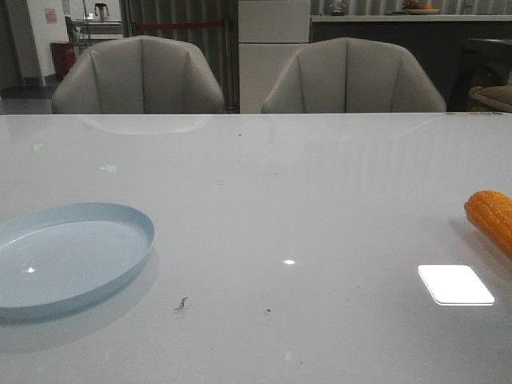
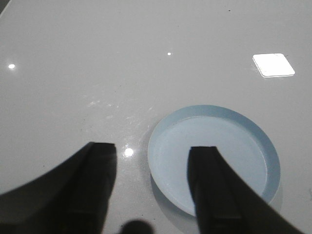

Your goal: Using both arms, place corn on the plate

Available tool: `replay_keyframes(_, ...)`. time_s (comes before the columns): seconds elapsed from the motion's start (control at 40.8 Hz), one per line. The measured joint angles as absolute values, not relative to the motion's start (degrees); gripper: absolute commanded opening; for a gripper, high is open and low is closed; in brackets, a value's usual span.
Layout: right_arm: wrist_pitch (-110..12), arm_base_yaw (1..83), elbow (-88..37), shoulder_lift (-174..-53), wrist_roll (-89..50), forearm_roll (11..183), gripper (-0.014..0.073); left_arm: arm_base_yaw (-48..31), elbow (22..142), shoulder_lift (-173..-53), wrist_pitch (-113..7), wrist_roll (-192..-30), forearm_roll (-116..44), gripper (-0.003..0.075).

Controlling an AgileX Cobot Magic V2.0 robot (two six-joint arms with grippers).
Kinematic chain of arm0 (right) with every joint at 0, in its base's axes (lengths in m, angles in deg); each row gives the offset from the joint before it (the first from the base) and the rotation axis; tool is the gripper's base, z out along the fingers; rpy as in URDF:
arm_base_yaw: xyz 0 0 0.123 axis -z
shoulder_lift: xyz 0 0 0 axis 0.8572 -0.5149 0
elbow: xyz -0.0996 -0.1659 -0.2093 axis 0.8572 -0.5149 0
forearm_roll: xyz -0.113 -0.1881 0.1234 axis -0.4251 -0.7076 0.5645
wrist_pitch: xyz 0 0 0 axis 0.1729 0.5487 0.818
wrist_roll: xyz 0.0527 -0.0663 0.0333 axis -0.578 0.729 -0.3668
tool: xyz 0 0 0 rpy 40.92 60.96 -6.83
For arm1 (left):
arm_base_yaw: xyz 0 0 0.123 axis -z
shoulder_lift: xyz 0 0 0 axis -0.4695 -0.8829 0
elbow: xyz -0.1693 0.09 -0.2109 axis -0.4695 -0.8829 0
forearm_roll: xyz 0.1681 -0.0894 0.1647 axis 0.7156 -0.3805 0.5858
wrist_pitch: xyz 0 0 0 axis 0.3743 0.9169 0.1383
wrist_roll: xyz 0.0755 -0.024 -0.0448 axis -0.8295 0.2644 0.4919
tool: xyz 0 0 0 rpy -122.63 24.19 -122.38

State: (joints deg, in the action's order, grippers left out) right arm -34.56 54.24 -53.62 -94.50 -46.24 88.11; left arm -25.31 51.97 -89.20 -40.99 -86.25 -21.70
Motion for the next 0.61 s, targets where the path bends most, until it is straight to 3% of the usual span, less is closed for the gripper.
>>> replay_keyframes(0.122,-34.56,54.24,-53.62,-94.50,-46.24,88.11,0.0527,-25.31,51.97,-89.20,-41.57,-86.25,-21.85,0.0548)
replay_keyframes(0.367,-34.56,54.24,-53.62,-94.50,-46.24,88.11,0.0527,-25.31,52.19,-90.57,-41.32,-86.25,-27.80,0.0467)
replay_keyframes(0.612,-34.56,54.24,-53.62,-94.50,-46.24,88.11,0.0527,-25.31,58.83,-103.39,-37.95,-86.25,-29.36,0.0467)
